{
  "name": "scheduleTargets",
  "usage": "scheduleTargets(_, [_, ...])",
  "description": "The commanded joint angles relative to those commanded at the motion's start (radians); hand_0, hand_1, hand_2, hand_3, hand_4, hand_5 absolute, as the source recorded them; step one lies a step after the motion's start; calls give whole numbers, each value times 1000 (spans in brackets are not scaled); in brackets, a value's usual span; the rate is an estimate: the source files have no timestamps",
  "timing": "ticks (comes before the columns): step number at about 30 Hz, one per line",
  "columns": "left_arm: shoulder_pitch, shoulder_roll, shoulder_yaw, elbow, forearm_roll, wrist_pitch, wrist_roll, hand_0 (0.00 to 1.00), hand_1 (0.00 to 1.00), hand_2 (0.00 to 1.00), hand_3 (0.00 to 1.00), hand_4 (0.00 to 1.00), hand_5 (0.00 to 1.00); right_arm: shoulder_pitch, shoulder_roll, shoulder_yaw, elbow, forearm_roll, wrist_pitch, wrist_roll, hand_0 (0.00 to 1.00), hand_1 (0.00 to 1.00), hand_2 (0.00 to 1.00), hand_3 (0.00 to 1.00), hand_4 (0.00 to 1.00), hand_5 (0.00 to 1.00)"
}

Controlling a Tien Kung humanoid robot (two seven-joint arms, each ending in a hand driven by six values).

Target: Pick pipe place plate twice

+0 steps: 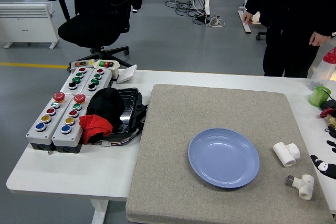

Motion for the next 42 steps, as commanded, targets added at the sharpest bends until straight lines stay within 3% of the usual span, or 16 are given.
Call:
scheduleTargets(2, [1,0,0,0,0,-1,0,653,629,631,552,392,998,-3,-4,-1,6,-12,13,-7,981,932,998,998,734,232])
scheduleTargets(3, [1,0,1,0,-1,-1,1,654,628,630,551,392,998,-4,-6,0,10,-20,24,-13,997,938,998,998,790,266])
scheduleTargets(12, [-3,1,2,0,-2,1,0,653,628,630,551,392,998,-12,-17,3,53,-46,66,-47,998,942,998,998,801,266])
scheduleTargets(14, [-4,1,-1,0,-1,1,0,653,628,630,551,392,998,-14,-24,-2,67,-47,91,-59,998,942,998,998,801,266])
scheduleTargets(15, [-4,1,0,0,0,0,0,653,629,630,551,392,998,-15,-26,-3,71,-49,100,-63,998,948,998,998,846,352])
scheduleTargets(21, [-6,3,3,-1,-5,2,1,653,629,630,551,392,998,-23,-48,1,109,-73,176,-94,998,954,998,998,872,375])
scheduleTargets(25, [-9,6,6,-2,-10,2,4,653,629,630,551,392,998,-20,-79,-9,133,-105,242,-158,998,954,998,998,872,375])
scheduleTargets(33, [-10,6,3,-3,-8,1,7,653,629,630,552,393,998,11,-94,-77,145,-161,265,-213,998,951,998,998,842,316])
scheduleTargets(42, [-13,8,4,-4,-11,2,8,653,629,630,552,393,998,40,-104,-138,112,-293,302,-264,998,949,998,998,847,331])
